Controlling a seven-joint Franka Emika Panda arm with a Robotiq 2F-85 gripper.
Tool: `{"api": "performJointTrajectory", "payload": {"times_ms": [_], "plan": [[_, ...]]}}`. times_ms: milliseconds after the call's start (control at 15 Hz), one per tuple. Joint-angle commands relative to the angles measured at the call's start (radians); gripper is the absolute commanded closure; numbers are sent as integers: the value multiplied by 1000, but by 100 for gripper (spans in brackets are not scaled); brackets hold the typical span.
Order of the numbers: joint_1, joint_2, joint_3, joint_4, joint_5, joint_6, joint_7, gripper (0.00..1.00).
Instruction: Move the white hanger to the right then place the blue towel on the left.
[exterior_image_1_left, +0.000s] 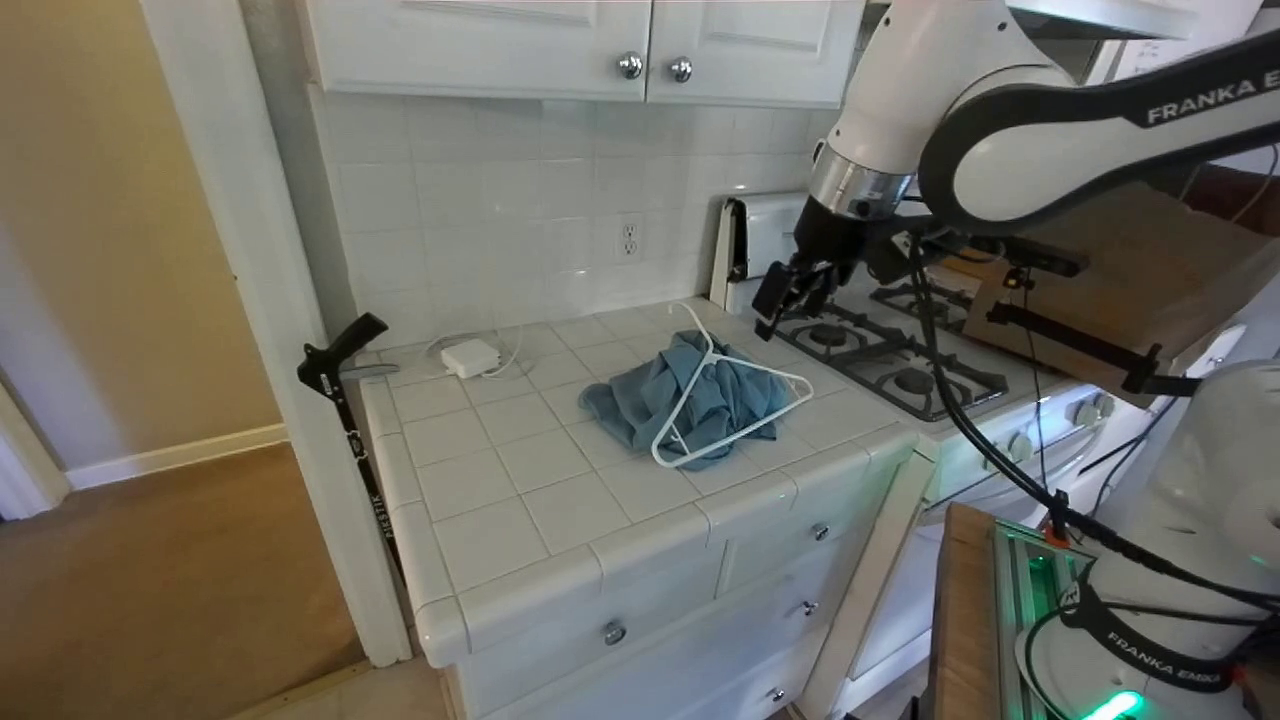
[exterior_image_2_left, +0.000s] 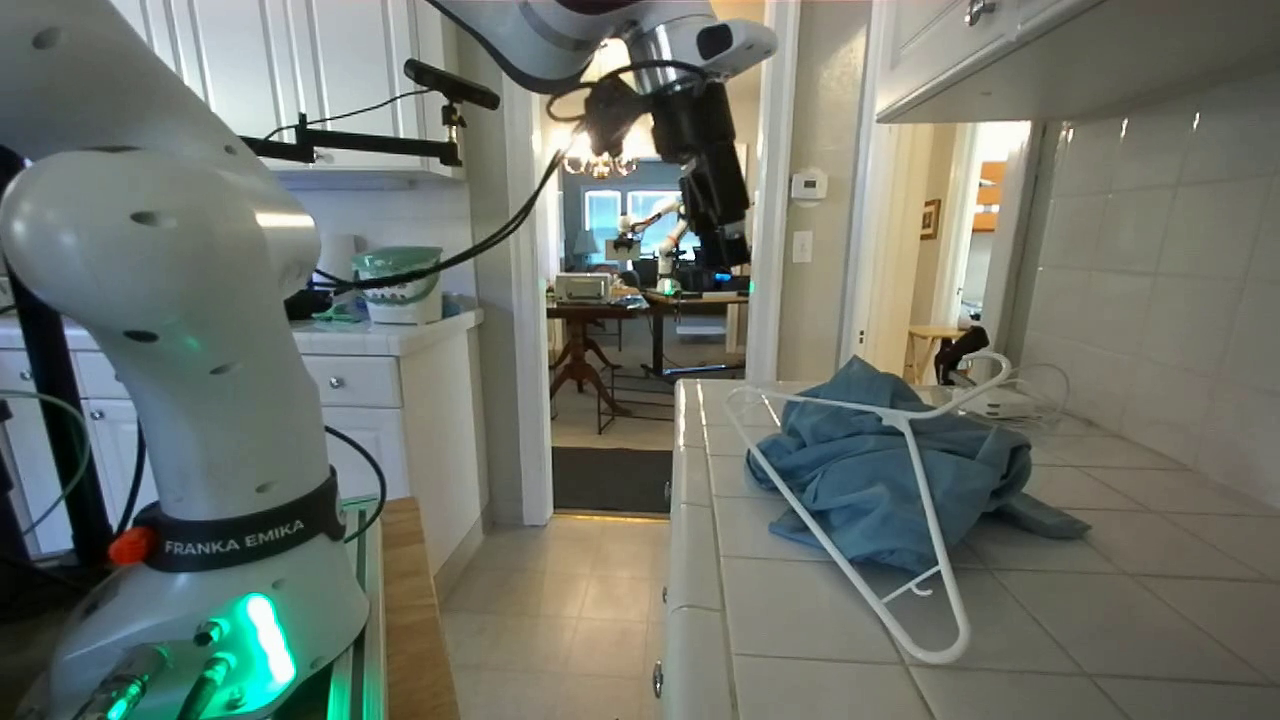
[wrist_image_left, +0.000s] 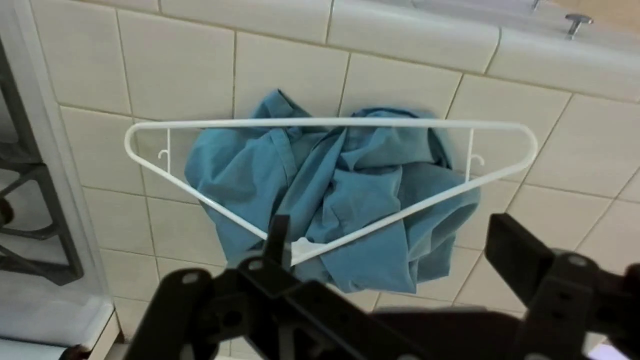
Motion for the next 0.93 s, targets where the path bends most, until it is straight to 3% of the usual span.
{"api": "performJointTrajectory", "payload": {"times_ms": [0,333,467,600,667,733,867], "plan": [[-11,136,-88,45,-2,177,-85,0],[40,303,-249,73,130,429,-301,0],[127,346,-339,56,308,539,-487,0],[301,350,-498,53,470,567,-595,0],[158,339,-373,45,367,538,-518,0],[243,347,-452,44,406,554,-553,0],[284,351,-487,46,430,558,-567,0]]}}
